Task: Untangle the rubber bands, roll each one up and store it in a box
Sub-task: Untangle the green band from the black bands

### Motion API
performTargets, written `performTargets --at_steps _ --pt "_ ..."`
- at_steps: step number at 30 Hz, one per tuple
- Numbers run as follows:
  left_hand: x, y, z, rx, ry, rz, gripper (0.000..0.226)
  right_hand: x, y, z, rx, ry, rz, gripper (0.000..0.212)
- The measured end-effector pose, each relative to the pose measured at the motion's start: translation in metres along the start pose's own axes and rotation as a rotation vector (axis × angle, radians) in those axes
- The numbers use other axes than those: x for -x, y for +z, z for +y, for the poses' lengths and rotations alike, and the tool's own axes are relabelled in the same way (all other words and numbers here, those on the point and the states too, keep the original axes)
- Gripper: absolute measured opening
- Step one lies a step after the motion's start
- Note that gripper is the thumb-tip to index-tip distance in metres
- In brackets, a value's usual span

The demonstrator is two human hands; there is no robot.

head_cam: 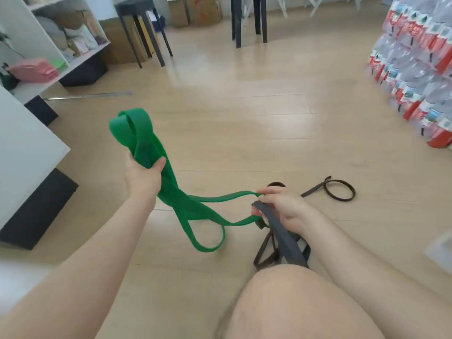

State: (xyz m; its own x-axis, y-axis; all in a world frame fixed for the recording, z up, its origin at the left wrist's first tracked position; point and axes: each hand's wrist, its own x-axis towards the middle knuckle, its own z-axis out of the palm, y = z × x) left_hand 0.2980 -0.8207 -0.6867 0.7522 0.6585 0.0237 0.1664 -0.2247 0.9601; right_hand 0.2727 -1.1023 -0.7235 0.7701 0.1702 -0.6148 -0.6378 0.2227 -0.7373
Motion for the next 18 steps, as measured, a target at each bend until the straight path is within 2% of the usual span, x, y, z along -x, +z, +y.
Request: performTargets --at_steps 1,3,4,5,6,7,9,10,11,13,15,17,18 --pt "-0.009 -0.005 -0.026 -0.108 -0.115 -0.008 0.048 -0.003 0.003 0.008 -0.024 0.041 -0.020 0.029" --pt "-0.021 -0.012 -0.073 -0.435 -0.308 -0.044 0.071 -0.013 0.010 0.026 -0.051 0.093 -0.088 0.037" --pt "-0.019 -0.011 -0.090 -0.562 -0.325 -0.057 0.084 -0.018 0.014 0.033 -0.062 0.107 -0.122 0.042" --pt "-0.007 -0.006 -0.097 -0.612 -0.265 -0.108 0.090 -0.023 0.017 0.040 -0.076 0.114 -0.156 0.047" --pt "0.014 0.002 -0.093 -0.585 -0.166 -0.243 0.089 -0.028 0.021 0.046 -0.100 0.124 -0.181 0.051" --pt "0.039 0.013 -0.087 -0.482 -0.113 -0.452 0.081 -0.034 0.025 0.052 -0.126 0.130 -0.207 0.055" --pt "0.088 0.038 -0.075 -0.331 -0.120 -0.924 0.068 -0.041 0.031 0.062 -0.138 0.137 -0.271 0.058" --pt "0.102 0.048 -0.079 -0.345 -0.052 -1.040 0.067 -0.044 0.032 0.066 -0.111 0.132 -0.303 0.055" --pt "0.109 0.056 -0.086 -0.373 0.042 -1.050 0.065 -0.047 0.030 0.069 -0.073 0.119 -0.316 0.052" --pt "0.102 0.062 -0.092 -0.424 0.108 -0.938 0.045 -0.049 0.021 0.068 0.086 0.093 -0.286 0.046" --pt "0.092 0.058 -0.093 -0.335 0.019 -0.877 0.037 -0.055 0.005 0.067 0.409 0.038 -0.145 0.041" --pt "0.083 0.049 -0.093 -0.215 -0.126 -0.824 0.041 -0.068 -0.013 0.072 0.803 -0.086 -0.001 0.052" --pt "0.078 0.045 -0.097 -0.205 -0.169 -0.789 0.043 -0.075 -0.021 0.077 0.981 -0.137 0.003 0.061"
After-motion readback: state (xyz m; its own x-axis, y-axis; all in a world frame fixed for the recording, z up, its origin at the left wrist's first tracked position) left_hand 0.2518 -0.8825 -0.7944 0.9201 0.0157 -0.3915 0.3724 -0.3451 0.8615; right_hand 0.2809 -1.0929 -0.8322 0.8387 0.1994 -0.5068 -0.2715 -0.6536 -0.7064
